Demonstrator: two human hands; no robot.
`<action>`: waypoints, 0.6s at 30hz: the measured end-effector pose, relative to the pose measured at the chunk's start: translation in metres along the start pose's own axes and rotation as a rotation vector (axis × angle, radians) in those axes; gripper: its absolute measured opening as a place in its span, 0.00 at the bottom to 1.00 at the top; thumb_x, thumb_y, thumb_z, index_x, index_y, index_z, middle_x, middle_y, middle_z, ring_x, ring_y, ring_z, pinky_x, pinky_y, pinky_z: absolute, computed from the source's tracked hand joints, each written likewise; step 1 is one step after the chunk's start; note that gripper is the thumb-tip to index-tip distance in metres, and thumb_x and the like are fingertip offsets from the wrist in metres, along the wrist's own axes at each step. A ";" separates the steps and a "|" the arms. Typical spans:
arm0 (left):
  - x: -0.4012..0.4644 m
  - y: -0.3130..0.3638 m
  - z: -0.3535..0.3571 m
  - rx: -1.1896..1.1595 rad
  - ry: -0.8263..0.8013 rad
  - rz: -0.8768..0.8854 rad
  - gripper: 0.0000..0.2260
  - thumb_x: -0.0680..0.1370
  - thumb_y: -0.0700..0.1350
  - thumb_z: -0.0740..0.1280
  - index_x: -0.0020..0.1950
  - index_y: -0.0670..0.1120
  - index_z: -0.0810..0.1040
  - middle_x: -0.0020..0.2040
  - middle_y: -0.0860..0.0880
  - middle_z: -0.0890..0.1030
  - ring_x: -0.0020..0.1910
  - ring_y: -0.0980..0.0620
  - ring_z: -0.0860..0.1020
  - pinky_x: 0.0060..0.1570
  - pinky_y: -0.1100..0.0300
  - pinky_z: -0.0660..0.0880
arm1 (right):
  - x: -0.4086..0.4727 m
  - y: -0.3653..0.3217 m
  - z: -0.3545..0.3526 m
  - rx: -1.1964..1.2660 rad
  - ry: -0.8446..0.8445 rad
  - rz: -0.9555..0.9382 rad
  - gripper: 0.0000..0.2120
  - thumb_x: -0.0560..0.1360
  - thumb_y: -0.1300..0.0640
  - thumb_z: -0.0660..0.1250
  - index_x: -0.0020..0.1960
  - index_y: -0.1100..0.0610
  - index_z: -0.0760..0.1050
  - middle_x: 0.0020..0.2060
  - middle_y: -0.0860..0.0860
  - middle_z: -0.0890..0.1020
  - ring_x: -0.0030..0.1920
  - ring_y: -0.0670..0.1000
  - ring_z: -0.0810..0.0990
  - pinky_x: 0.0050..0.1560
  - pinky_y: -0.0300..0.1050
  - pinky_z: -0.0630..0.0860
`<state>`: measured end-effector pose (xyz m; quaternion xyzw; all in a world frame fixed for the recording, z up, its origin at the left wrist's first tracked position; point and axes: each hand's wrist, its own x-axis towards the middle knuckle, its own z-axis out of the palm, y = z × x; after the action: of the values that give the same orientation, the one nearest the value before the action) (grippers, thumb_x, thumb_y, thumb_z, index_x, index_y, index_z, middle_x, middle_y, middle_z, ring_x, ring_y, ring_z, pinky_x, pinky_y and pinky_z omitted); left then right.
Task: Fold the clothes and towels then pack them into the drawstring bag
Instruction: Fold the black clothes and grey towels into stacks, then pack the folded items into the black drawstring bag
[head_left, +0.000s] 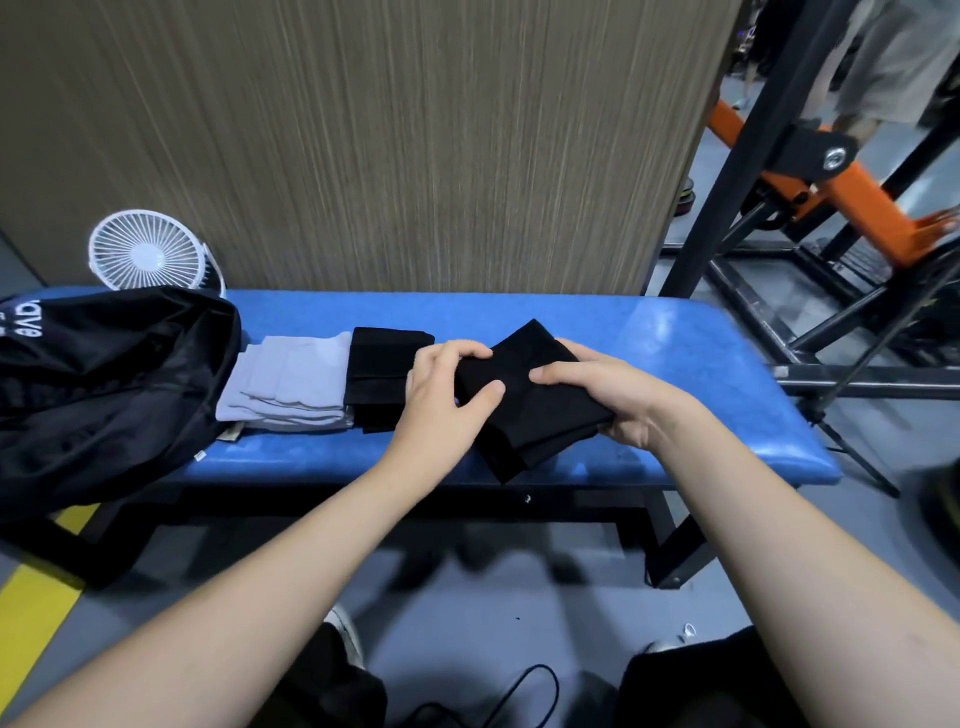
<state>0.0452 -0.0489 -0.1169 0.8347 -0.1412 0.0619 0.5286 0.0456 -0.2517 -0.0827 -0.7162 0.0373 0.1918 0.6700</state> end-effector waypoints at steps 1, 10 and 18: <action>-0.001 0.005 0.003 -0.053 0.024 -0.058 0.17 0.77 0.48 0.70 0.62 0.60 0.70 0.65 0.54 0.66 0.67 0.54 0.67 0.60 0.72 0.63 | -0.004 -0.001 -0.001 0.012 0.027 -0.034 0.15 0.77 0.57 0.68 0.63 0.50 0.77 0.56 0.57 0.84 0.50 0.56 0.82 0.47 0.53 0.75; -0.003 0.039 0.009 -0.851 -0.288 -0.496 0.26 0.77 0.54 0.71 0.72 0.49 0.70 0.61 0.49 0.83 0.58 0.51 0.82 0.62 0.47 0.77 | -0.036 -0.004 0.001 0.096 0.179 -0.248 0.18 0.77 0.59 0.68 0.65 0.49 0.75 0.58 0.50 0.84 0.58 0.51 0.83 0.57 0.47 0.79; -0.025 0.037 -0.020 -0.560 -0.033 -0.413 0.36 0.69 0.53 0.74 0.74 0.61 0.63 0.66 0.52 0.79 0.64 0.53 0.78 0.69 0.49 0.72 | -0.027 -0.013 0.051 0.061 0.236 -0.263 0.18 0.76 0.58 0.70 0.65 0.49 0.74 0.57 0.48 0.84 0.53 0.47 0.83 0.50 0.43 0.77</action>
<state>0.0110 -0.0412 -0.0826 0.6692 0.0107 -0.1010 0.7361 0.0129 -0.2068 -0.0631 -0.7119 0.0276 0.0157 0.7015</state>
